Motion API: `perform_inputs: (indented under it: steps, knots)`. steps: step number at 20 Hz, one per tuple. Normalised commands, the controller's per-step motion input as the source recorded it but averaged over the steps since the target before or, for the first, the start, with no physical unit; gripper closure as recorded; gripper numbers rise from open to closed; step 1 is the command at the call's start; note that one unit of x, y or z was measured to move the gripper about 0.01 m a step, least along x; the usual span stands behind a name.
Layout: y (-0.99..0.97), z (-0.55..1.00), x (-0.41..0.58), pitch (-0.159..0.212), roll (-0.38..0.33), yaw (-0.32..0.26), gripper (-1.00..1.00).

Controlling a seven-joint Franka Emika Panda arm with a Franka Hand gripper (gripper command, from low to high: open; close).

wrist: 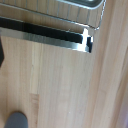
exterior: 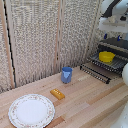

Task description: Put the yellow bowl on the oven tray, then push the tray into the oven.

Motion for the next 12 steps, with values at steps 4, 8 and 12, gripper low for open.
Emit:
perform_inputs:
  steps: [4, 8, 12]
  knots:
    - [0.01, 0.10, -0.123, 0.195, -0.183, 0.278, -1.00]
    - [-0.03, -0.03, -0.016, 0.055, -0.219, 0.295, -1.00]
    - [-0.07, -0.10, 0.000, 0.000, -0.227, 0.298, -1.00]
